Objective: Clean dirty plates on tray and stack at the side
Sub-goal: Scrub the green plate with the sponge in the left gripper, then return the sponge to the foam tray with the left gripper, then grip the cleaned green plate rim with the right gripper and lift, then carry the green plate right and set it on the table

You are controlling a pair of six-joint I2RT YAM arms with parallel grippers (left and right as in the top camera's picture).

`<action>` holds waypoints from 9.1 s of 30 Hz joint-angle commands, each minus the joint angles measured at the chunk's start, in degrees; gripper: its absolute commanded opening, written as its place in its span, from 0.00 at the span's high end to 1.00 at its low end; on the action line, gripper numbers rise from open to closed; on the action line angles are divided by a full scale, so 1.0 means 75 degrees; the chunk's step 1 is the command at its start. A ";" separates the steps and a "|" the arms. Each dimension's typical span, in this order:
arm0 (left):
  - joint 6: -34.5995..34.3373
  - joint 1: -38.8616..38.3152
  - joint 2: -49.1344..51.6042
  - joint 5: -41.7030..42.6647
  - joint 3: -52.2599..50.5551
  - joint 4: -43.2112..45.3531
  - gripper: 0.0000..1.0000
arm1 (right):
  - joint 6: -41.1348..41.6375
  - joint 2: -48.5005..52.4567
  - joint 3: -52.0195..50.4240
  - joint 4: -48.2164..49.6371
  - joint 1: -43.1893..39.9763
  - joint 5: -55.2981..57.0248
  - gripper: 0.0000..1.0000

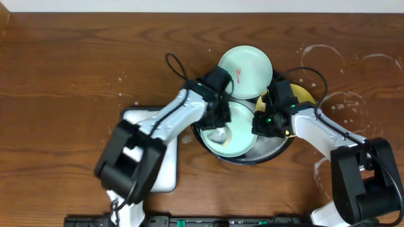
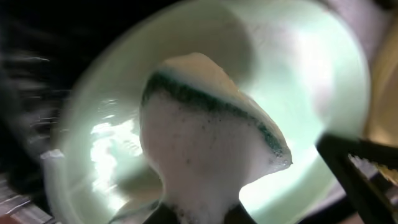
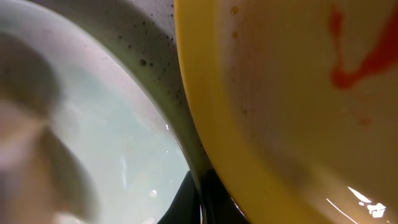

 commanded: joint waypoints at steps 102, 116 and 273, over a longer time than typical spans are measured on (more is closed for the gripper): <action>0.1786 0.3279 -0.2433 -0.2722 -0.0064 -0.3509 0.92 | -0.0551 -0.0562 0.0612 -0.0589 0.0122 0.1731 0.99; 0.1786 0.3643 -0.2433 -0.2696 -0.1107 -0.2806 0.92 | -0.2833 -0.3118 0.0796 -0.0717 0.1559 0.4249 0.99; 0.1784 0.3643 -0.2433 -0.2669 -0.1107 -0.2795 0.92 | -0.1871 -0.2355 0.1684 -0.1166 -0.5015 -0.0475 0.47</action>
